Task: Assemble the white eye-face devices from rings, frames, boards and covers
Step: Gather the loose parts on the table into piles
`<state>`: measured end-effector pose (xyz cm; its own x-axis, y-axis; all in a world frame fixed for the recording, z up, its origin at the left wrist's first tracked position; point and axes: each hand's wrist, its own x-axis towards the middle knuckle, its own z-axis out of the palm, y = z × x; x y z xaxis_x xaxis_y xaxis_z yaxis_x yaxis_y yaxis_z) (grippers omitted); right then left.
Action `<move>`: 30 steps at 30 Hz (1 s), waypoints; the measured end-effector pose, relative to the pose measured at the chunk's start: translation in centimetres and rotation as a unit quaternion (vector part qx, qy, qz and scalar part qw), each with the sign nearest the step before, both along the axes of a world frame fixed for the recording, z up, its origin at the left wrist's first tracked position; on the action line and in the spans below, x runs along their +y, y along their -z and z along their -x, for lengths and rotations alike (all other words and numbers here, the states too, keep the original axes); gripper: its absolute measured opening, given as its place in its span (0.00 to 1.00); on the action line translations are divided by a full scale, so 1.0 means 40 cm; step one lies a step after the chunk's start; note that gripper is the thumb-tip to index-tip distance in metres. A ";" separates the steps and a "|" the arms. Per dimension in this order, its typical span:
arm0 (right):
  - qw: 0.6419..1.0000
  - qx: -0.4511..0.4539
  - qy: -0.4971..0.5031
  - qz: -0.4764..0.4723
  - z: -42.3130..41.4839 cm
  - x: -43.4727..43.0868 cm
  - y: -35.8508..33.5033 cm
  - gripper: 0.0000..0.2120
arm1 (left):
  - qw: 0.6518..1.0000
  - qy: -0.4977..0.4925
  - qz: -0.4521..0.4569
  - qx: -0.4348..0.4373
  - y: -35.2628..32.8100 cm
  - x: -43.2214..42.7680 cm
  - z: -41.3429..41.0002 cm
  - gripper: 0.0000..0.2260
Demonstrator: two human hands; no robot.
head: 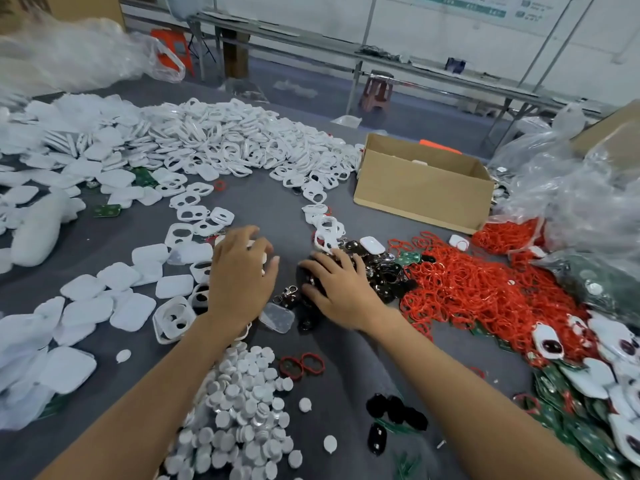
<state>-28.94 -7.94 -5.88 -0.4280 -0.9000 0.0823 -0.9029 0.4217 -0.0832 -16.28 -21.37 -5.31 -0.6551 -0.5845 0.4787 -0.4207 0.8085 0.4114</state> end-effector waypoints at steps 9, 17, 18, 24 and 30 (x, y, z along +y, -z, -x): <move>0.982 -0.050 -0.010 0.184 0.007 0.133 -0.047 0.13 | 0.972 0.178 -0.083 -0.129 0.021 0.105 0.022 0.18; 0.992 -0.113 0.039 -0.039 0.184 -0.023 -0.055 0.21 | 0.964 0.034 0.056 -0.258 0.012 0.183 0.001 0.21; 0.994 -0.097 0.048 -0.033 0.184 -0.023 -0.044 0.21 | 0.963 0.024 0.054 -0.262 0.010 0.191 -0.002 0.21; 0.998 -0.016 0.046 0.051 0.080 0.066 -0.002 0.17 | 0.972 0.073 -0.033 -0.222 0.004 0.205 -0.015 0.17; 0.991 -0.085 -0.002 0.106 -0.033 0.169 -0.014 0.15 | 0.979 0.095 -0.144 -0.110 -0.009 0.231 -0.030 0.12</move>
<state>-27.61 -1.17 -5.32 -0.4486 -0.8719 0.1962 -0.8695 0.3751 -0.3214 -15.06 -12.12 -4.96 -0.8338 -0.5324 0.1460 -0.3787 0.7440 0.5506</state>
